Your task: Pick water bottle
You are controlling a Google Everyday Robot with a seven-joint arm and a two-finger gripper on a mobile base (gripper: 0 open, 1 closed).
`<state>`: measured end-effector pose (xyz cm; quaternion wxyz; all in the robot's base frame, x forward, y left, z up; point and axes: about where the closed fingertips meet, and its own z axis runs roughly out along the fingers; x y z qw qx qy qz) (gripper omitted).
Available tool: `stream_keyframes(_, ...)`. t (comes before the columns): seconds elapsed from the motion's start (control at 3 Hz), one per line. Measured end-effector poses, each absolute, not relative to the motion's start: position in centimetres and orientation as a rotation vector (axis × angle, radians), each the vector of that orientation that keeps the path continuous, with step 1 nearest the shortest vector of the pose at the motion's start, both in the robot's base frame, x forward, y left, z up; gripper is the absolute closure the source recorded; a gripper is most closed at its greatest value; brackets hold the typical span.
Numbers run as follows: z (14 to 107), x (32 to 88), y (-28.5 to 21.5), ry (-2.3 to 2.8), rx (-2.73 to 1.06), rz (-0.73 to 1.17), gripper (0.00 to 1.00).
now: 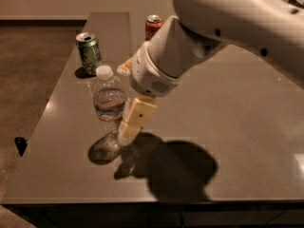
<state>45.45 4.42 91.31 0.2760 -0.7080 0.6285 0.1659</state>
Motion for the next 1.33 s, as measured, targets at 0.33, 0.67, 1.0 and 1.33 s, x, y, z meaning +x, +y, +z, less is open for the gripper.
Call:
stream_keyframes(0.33,92.4,47.8,6.4,1.735,-1.854,0.481,0.00)
stream_keyframes(0.67,93.4,49.0,6.5,1.836,-1.847,0.542,0.00)
stream_keyframes(1.0,93.3,48.8,4.9,1.965,-1.875,0.581,0.00)
stream_keyframes(1.33,93.3,48.8,4.9,1.965,-1.875,0.581,0.00)
